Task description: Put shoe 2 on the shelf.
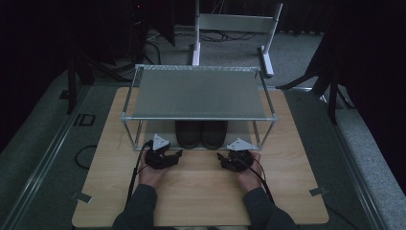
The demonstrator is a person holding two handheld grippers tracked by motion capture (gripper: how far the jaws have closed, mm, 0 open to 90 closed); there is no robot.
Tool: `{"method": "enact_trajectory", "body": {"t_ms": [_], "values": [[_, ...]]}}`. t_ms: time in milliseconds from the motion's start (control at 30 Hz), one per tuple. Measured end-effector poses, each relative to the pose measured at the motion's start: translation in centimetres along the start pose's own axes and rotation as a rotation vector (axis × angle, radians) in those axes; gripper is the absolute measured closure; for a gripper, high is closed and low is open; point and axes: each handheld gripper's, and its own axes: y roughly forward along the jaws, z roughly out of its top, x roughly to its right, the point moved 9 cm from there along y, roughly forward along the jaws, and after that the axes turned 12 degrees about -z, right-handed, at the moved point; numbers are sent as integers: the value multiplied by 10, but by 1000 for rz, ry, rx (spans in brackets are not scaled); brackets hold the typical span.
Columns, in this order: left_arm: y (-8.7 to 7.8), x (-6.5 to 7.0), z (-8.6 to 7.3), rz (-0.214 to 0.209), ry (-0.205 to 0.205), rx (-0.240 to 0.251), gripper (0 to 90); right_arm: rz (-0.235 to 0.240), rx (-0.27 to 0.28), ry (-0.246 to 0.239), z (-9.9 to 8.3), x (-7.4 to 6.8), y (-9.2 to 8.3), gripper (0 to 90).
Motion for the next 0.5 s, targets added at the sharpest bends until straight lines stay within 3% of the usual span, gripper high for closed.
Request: {"method": "enact_trajectory", "body": {"t_ms": [133,300,500], "values": [[-12,-4,-4,11,-26,19,389,0,-5,7,-5,6,-4,393],[-16,-7,-13,27,-32,1,388,0,-30,48,-15,15,-7,390],[-18,-9,-19,40,-42,-13,388,6,-37,58,-22,18,-9,386]]}}
